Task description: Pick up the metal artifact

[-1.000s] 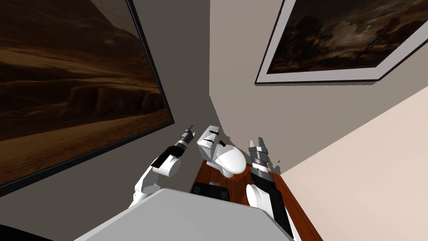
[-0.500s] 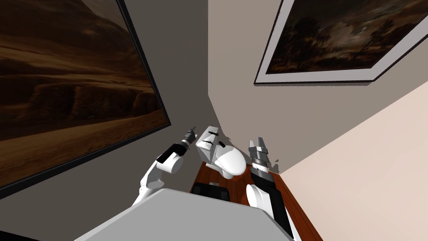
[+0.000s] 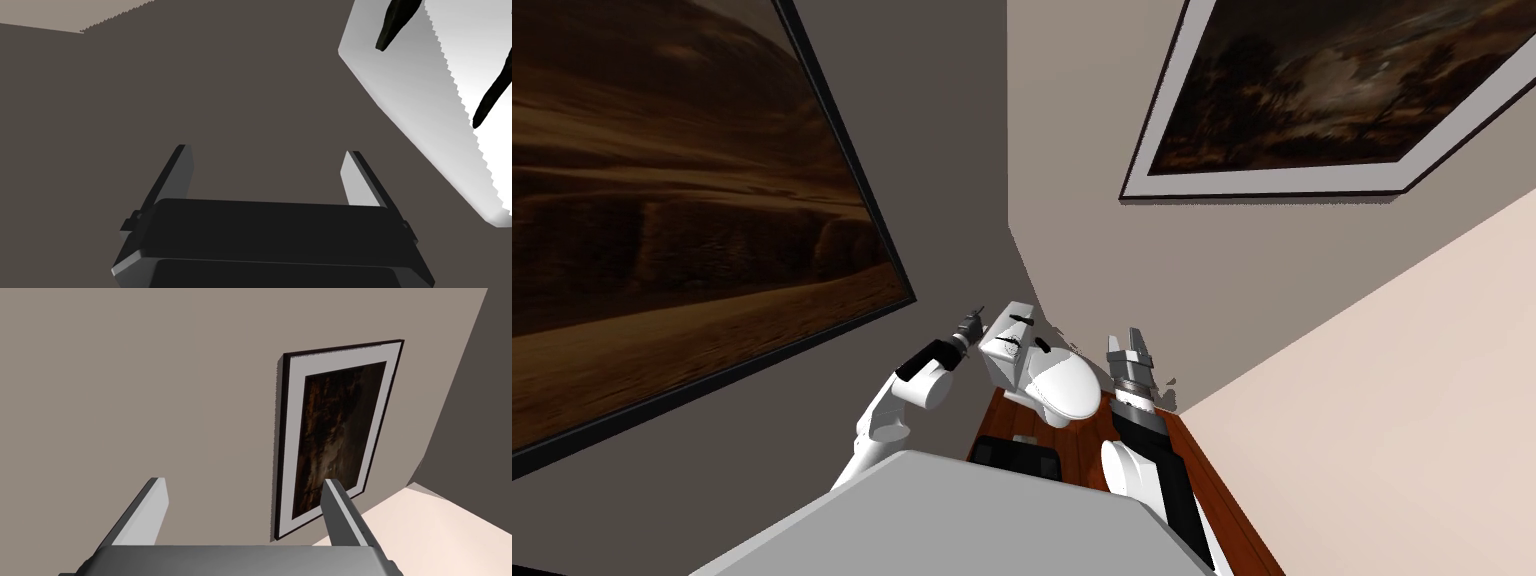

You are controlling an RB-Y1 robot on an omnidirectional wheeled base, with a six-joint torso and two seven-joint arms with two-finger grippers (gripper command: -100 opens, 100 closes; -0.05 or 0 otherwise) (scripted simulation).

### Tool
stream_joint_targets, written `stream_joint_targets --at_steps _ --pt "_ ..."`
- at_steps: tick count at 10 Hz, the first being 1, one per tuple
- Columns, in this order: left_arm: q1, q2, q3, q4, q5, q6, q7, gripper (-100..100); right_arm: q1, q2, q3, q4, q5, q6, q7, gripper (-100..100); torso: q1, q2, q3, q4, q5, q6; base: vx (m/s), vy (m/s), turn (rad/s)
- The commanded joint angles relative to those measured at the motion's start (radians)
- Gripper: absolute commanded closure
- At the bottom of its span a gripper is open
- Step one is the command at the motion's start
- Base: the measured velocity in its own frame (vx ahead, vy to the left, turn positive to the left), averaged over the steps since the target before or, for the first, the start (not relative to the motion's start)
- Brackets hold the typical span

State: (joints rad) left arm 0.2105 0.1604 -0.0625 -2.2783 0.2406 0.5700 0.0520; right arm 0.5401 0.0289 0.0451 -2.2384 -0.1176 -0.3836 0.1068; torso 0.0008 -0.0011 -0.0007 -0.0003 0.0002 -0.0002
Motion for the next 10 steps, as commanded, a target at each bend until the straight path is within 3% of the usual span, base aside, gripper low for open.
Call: stream_joint_targets --at_steps 1,2,5,7,10 --pt "-0.012 0.001 -0.001 0.01 0.005 0.05 0.007 -100 0.0 0.0 0.0 0.0 0.0 0.0 0.0 0 0.0 0.0 0.0 0.0 0.0 0.0 0.044 0.013 -0.032" --pt "-0.012 0.001 -0.001 0.01 0.005 0.061 0.007 -100 0.0 0.0 0.0 0.0 0.0 0.0 0.0 0 0.0 -0.001 -0.001 0.0 0.0 0.0 0.021 0.002 -0.002" --pt "-0.056 -0.002 -0.007 0.037 0.019 0.156 0.031 -100 0.0 0.0 0.0 0.0 0.0 0.0 0.0 0 -0.001 0.0 0.0 0.0 0.0 0.0 0.015 0.009 -0.033" --pt "-0.056 -0.002 -0.007 0.037 0.019 0.198 0.031 -100 0.0 0.0 0.0 0.0 0.0 0.0 0.0 0 0.0 0.0 0.0 0.0 0.0 0.0 0.013 0.008 -0.017" --pt "-0.101 -0.005 -0.014 0.068 0.034 0.289 0.055 -100 0.0 0.0 0.0 0.0 0.0 0.0 0.0 0 -0.001 -0.003 -0.002 -0.001 0.0 0.0 0.068 0.002 -0.043"
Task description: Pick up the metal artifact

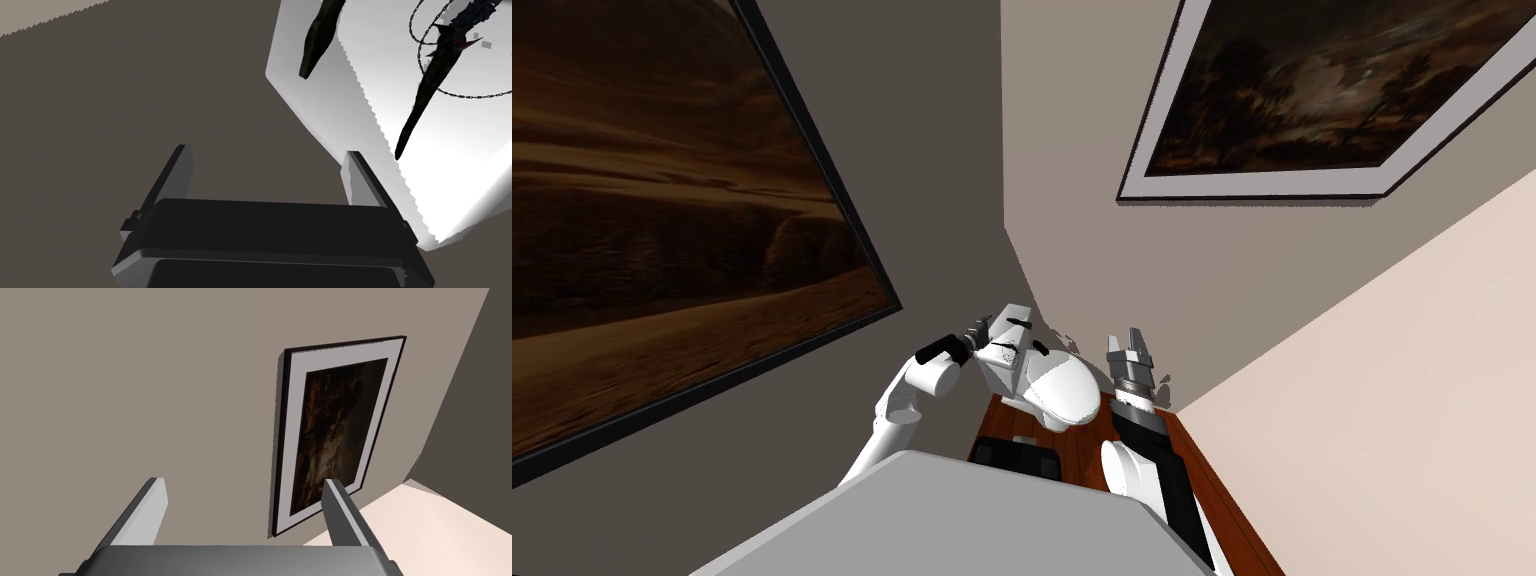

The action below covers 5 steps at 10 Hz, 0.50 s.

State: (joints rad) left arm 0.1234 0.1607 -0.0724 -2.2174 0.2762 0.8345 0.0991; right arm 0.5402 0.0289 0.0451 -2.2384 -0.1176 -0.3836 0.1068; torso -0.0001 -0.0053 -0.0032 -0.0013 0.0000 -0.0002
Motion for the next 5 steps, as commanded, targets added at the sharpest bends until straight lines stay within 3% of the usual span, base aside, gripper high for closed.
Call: stream_joint_targets --at_steps 1,5 --pt "-0.014 -0.005 -0.004 0.007 -0.002 0.05 0.008 -100 0.0 0.0 0.0 0.0 0.0 0.0 0.0 0 0.0 0.0 0.0 0.0 0.0 0.0 0.048 0.006 -0.022" --pt "-0.036 -0.006 -0.007 0.023 0.005 0.138 0.019 -100 0.0 0.0 0.0 0.0 0.0 0.0 0.0 0 0.0 0.003 0.002 0.001 0.0 0.0 0.031 0.004 -0.016"
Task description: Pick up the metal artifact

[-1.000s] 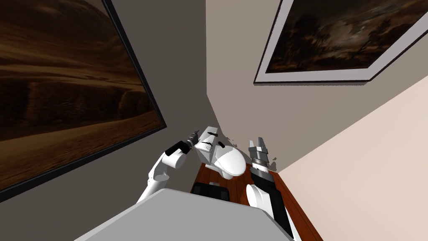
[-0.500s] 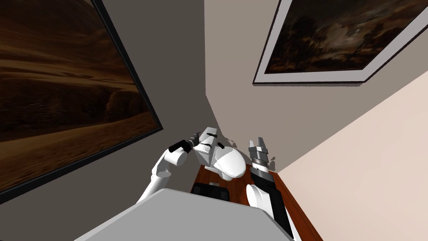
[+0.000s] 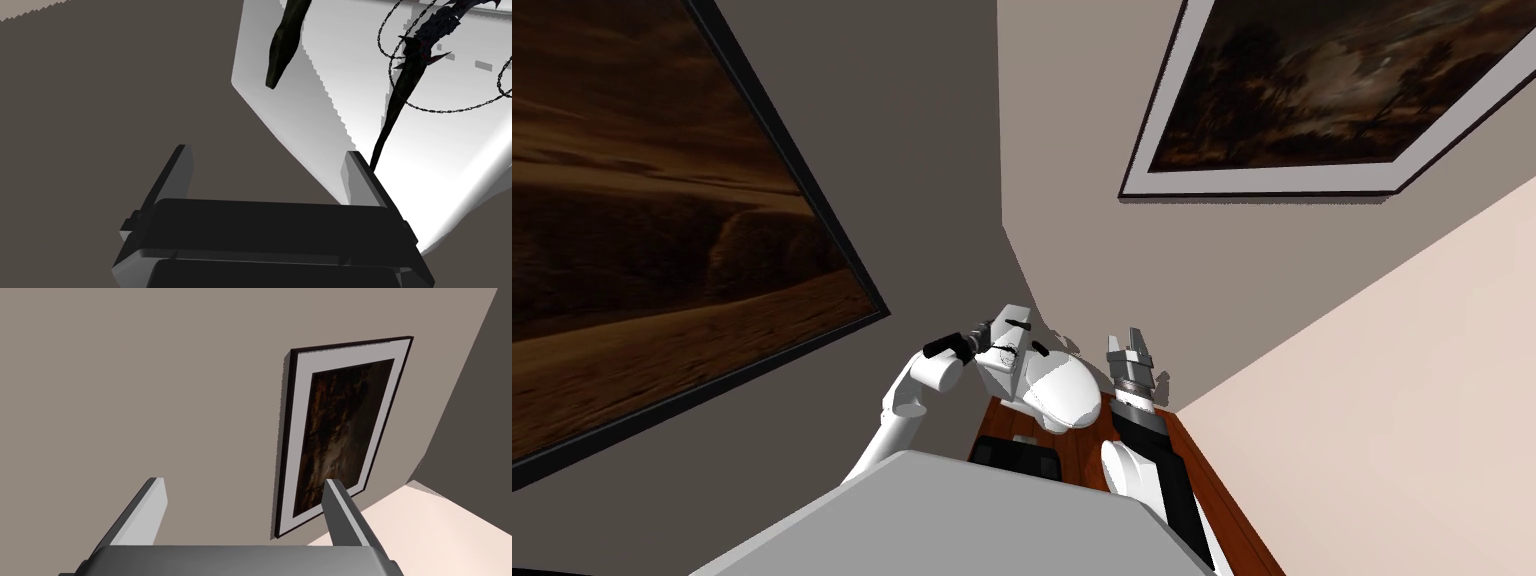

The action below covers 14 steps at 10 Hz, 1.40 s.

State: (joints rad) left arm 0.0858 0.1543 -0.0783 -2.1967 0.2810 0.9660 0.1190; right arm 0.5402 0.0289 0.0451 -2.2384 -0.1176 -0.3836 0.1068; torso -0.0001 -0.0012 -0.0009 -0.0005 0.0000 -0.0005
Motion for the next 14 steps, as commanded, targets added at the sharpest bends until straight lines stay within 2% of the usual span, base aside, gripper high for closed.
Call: stream_joint_targets --at_steps 1,2,3,5,6,7,8,9,14 --pt "-0.021 -0.001 -0.004 0.019 0.008 0.05 0.011 -100 0.0 0.0 0.0 0.0 0.0 0.0 0.0 0 0.0 0.0 0.0 0.0 0.0 0.0 0.022 0.008 -0.039" --pt "-0.021 -0.001 -0.004 0.019 0.008 0.074 0.011 -100 0.0 0.0 0.0 0.0 0.0 0.0 0.0 0 0.0 0.0 0.0 0.0 0.0 0.0 0.024 0.009 -0.028" --pt "-0.044 0.0 -0.007 0.035 0.014 0.101 0.023 -100 0.0 0.0 0.0 0.0 0.0 0.0 0.0 0 0.0 0.0 0.0 0.0 0.0 0.0 0.03 0.013 -0.049" --pt "-0.044 0.0 -0.007 0.035 0.014 0.14 0.023 -100 0.0 0.0 0.0 0.0 0.0 0.0 0.0 0 0.0 -0.001 0.0 0.0 0.0 0.0 0.023 0.005 -0.012" --pt "-0.065 0.001 -0.009 0.052 0.021 0.18 0.034 -100 0.0 0.0 0.0 0.0 0.0 0.0 0.0 0 0.0 0.0 0.0 0.0 0.0 0.0 0.02 0.004 -0.039" --pt "-0.065 0.001 -0.009 0.052 0.021 0.204 0.034 -100 0.0 0.0 0.0 0.0 0.0 0.0 0.0 0 0.0 0.0 0.0 0.0 0.0 0.0 0.023 0.009 -0.025" --pt "-0.086 0.003 -0.012 0.067 0.027 0.233 0.045 -100 0.0 0.0 0.0 0.0 0.0 0.0 0.0 0 0.0 0.0 0.0 0.0 0.0 0.0 0.034 0.018 -0.043" --pt "-0.086 0.003 -0.012 0.067 0.027 0.26 0.045 -100 0.0 0.0 0.0 0.0 0.0 0.0 0.0 0 0.001 -0.001 0.0 0.0 0.0 0.0 0.028 0.011 -0.027" --pt "-0.142 0.014 -0.02 0.108 0.045 0.414 0.074 -100 0.0 0.0 0.0 0.0 0.0 0.0 0.0 0 0.0 0.0 0.0 0.0 0.0 0.0 0.034 0.008 -0.028"
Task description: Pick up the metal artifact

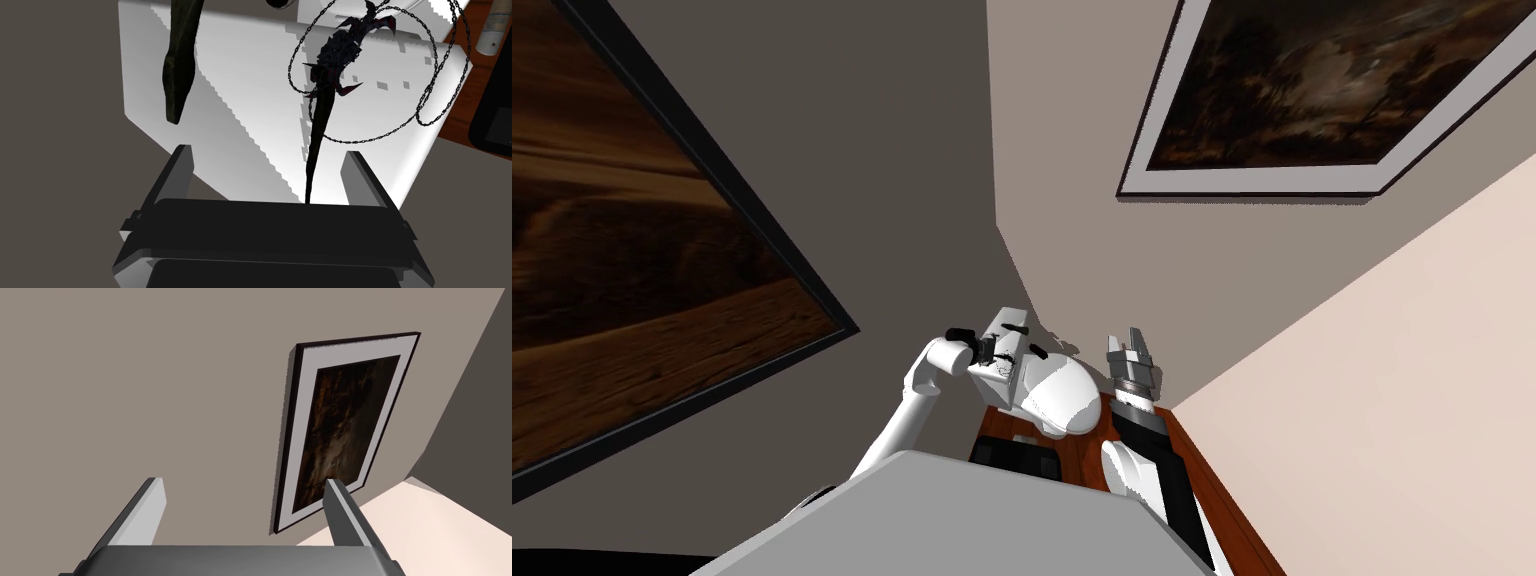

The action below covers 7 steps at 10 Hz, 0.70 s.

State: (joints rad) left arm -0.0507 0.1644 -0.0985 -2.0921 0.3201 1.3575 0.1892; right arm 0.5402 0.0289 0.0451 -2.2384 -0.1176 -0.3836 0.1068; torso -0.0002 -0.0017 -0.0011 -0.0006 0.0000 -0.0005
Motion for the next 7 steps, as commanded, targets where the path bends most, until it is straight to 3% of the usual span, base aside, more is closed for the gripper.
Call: stream_joint_targets --at_steps 1,7 --pt "-0.006 0.004 0.0 0.004 0.006 0.043 0.004 -100 0.0 0.0 0.0 0.0 0.0 0.0 0.0 0 0.0 0.0 0.0 0.0 0.0 0.0 0.02 0.008 -0.022" --pt "-0.06 0.026 -0.007 0.042 0.023 0.202 0.033 -100 0.0 0.0 0.0 0.0 0.0 0.0 0.0 0 0.0 0.0 0.0 0.0 0.0 0.0 0.025 0.009 -0.024"
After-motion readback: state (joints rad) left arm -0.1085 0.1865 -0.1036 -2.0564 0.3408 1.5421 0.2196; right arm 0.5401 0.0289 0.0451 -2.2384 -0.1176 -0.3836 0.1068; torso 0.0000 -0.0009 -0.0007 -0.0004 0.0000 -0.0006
